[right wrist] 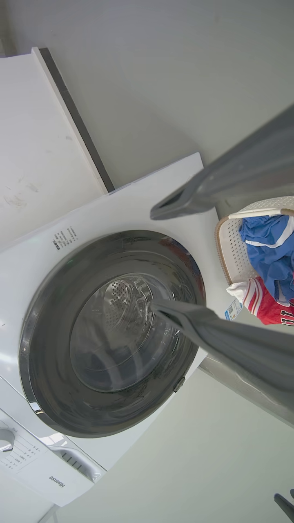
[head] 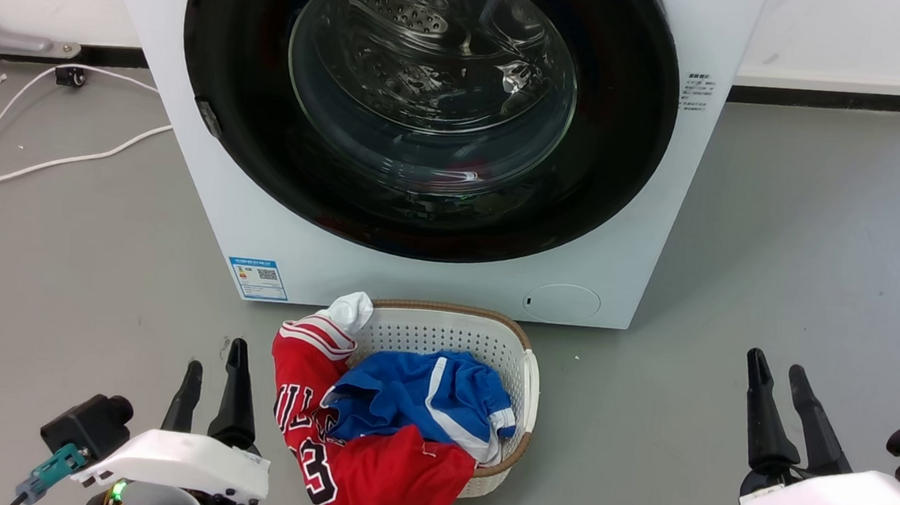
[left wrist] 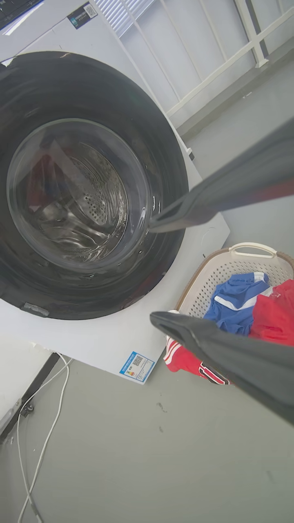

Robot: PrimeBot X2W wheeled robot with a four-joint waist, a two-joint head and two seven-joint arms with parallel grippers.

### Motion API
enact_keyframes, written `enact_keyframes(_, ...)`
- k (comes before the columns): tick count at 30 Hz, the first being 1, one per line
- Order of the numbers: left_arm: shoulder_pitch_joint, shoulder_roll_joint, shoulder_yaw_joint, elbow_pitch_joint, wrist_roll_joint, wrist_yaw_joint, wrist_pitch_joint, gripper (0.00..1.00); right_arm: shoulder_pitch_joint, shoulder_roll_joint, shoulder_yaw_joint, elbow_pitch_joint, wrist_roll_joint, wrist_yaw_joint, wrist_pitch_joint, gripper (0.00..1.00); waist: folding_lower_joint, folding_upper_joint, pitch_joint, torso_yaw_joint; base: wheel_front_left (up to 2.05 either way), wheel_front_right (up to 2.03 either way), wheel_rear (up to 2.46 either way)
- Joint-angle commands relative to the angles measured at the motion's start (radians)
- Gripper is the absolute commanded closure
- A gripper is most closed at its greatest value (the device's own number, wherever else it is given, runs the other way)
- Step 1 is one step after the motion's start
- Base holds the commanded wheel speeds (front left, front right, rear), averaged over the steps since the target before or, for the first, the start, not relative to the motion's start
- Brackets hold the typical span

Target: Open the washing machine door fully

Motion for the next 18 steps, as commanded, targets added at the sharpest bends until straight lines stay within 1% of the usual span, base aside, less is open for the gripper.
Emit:
enact_keyframes(1,-0.003,0.007,-0.01,-0.021,0.04,0.006,-0.012,0.0,0.0,-0.001,0.001,-0.025,-0.045,0.0,-0.014,0.0,0.0,0.0,0.0,0.001,0.0,0.0,0.0)
enact_keyframes(6,0.003,0.012,-0.021,-0.035,0.096,0.015,-0.026,0.0,0.008,-0.001,-0.001,-0.041,-0.102,0.0,-0.029,0.0,0.0,0.0,0.002,0.001,0.0,0.0,0.0)
enact_keyframes(18,0.015,0.013,-0.038,-0.061,0.212,0.008,-0.057,0.0,0.018,-0.001,-0.009,-0.087,-0.208,0.0,-0.059,0.0,0.0,0.0,0.007,0.001,0.0,0.0,0.0)
